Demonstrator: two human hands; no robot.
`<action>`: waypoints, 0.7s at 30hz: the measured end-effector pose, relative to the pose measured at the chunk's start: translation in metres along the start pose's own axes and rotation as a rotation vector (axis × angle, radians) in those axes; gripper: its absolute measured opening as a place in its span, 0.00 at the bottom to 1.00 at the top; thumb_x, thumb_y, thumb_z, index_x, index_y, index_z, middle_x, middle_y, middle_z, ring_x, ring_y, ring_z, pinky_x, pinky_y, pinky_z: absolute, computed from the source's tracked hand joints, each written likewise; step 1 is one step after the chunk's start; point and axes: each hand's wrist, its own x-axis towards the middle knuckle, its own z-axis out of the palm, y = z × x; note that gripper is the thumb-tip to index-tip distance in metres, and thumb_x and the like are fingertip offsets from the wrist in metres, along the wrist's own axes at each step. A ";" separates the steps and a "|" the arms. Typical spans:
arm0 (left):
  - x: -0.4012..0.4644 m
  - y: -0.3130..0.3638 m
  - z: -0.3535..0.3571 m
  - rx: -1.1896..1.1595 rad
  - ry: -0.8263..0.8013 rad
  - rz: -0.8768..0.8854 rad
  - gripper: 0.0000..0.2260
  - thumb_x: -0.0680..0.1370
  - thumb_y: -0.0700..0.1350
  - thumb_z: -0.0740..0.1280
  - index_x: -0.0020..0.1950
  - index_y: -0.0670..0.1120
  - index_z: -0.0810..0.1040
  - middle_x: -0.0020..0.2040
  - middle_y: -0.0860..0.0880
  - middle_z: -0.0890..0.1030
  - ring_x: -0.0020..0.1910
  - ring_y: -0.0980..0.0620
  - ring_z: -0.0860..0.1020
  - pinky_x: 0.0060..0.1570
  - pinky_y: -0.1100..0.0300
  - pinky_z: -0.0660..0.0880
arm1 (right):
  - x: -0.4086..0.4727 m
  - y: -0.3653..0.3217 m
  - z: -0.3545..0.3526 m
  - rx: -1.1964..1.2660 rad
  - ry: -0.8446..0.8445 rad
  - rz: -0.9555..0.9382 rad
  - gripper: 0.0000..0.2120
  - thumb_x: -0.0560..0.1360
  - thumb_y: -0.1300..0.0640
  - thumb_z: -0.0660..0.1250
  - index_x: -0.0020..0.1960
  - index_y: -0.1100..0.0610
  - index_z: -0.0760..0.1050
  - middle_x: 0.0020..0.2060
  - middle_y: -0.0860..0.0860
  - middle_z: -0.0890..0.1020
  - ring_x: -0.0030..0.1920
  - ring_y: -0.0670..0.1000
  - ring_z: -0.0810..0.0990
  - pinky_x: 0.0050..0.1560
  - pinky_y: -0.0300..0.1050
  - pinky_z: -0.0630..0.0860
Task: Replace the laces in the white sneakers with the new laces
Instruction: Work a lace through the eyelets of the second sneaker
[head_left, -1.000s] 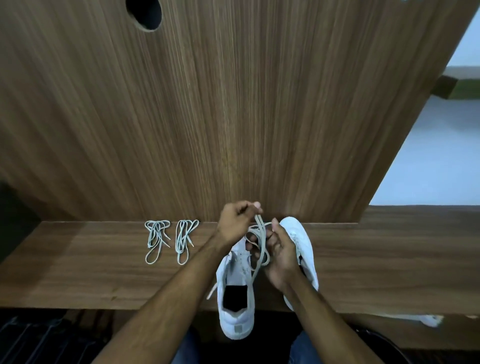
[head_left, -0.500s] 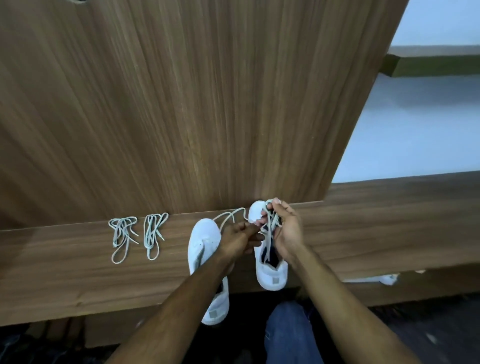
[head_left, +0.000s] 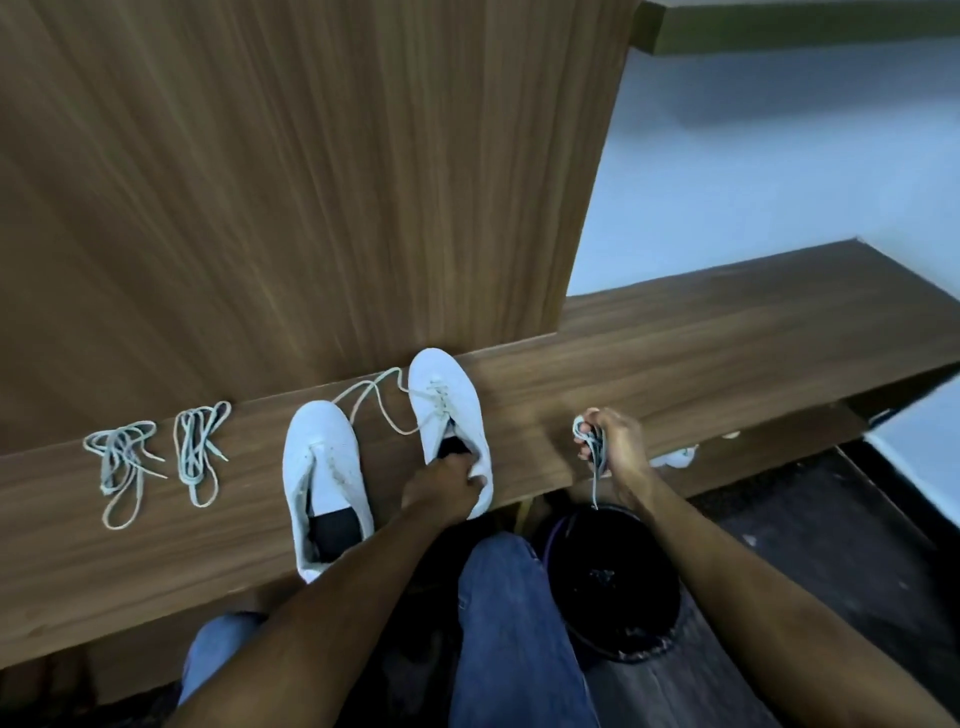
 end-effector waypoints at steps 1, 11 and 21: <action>0.003 0.000 0.002 -0.003 -0.004 0.001 0.17 0.80 0.53 0.60 0.67 0.52 0.73 0.65 0.46 0.76 0.63 0.43 0.74 0.60 0.53 0.71 | 0.002 0.008 -0.010 -0.053 0.028 0.002 0.13 0.76 0.68 0.60 0.33 0.59 0.71 0.21 0.47 0.73 0.20 0.44 0.70 0.21 0.33 0.64; 0.017 -0.009 0.009 -0.066 0.008 -0.059 0.18 0.77 0.54 0.64 0.68 0.56 0.73 0.68 0.50 0.74 0.66 0.45 0.72 0.65 0.51 0.68 | 0.017 0.080 -0.100 -0.982 -0.151 0.208 0.08 0.79 0.54 0.62 0.47 0.58 0.76 0.45 0.59 0.78 0.47 0.54 0.75 0.44 0.43 0.68; 0.014 -0.007 0.008 0.030 0.065 -0.019 0.18 0.79 0.55 0.62 0.68 0.55 0.72 0.67 0.49 0.75 0.66 0.45 0.72 0.68 0.52 0.65 | 0.017 0.059 -0.089 -1.180 -0.104 0.103 0.07 0.76 0.51 0.65 0.47 0.53 0.79 0.51 0.57 0.82 0.55 0.58 0.80 0.49 0.44 0.73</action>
